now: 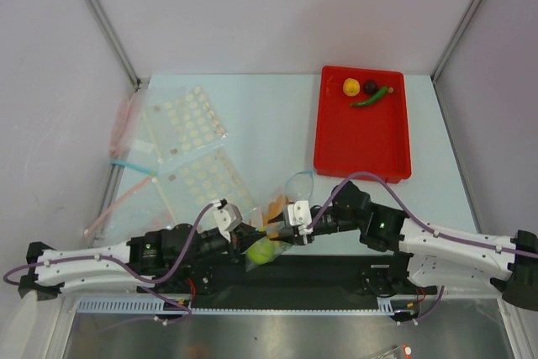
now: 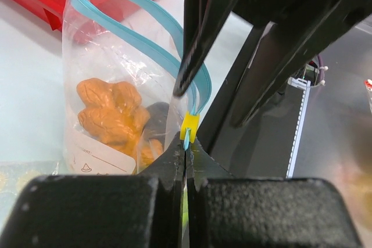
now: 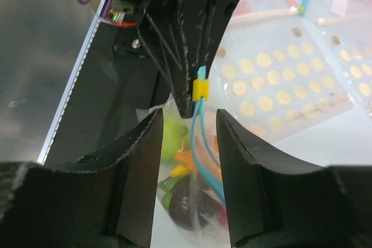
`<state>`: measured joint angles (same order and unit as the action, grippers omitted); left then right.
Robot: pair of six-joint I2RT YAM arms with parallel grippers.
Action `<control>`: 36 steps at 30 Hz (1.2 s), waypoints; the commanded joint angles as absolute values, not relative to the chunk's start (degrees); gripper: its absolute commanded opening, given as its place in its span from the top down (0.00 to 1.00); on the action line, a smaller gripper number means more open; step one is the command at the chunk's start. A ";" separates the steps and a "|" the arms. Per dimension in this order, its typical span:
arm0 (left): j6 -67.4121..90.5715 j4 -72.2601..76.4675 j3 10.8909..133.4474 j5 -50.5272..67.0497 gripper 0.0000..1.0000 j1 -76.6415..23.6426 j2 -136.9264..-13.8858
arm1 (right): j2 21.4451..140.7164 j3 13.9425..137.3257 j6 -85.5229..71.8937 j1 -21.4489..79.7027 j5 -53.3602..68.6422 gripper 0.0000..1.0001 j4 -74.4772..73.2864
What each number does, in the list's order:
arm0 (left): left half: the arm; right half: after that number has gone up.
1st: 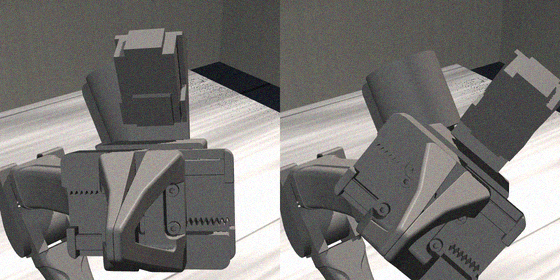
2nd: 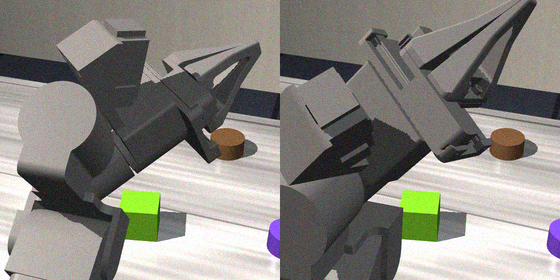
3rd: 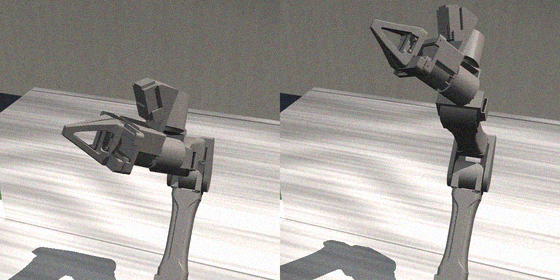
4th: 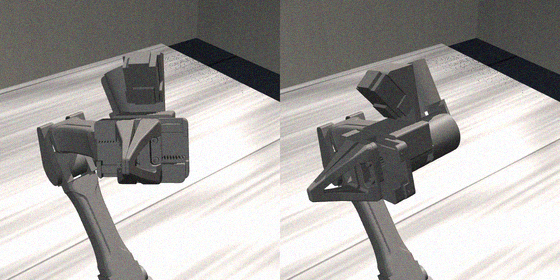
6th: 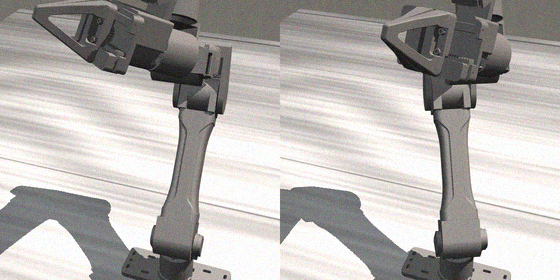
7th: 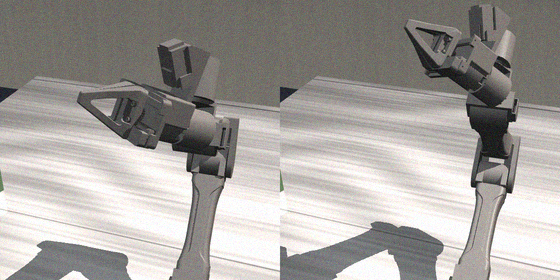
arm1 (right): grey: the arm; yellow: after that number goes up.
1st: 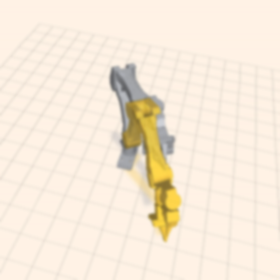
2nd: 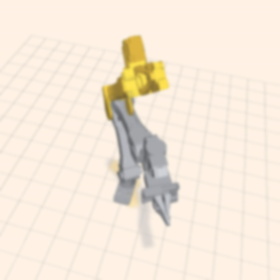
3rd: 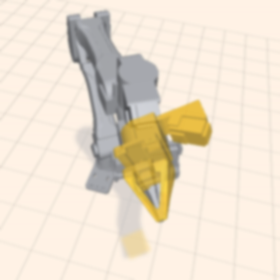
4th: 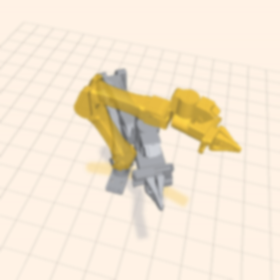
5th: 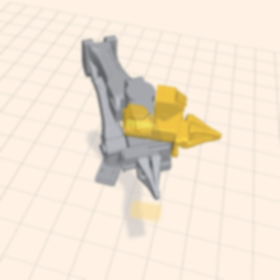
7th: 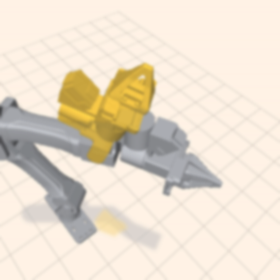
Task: Place the food in the zip-top bag and seal the zipper
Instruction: Zip the zipper food storage bag at the center of the board.
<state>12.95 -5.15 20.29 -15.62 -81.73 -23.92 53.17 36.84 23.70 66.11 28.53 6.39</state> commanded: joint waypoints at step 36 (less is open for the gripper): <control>11.69 -4.13 22.59 -14.94 1.00 -82.00 -20.66 | 58.10 41.57 19.25 67.50 26.28 1.00 7.91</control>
<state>11.51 -5.67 20.64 -13.58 -81.73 -24.12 58.50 39.29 19.92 67.09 27.68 7.14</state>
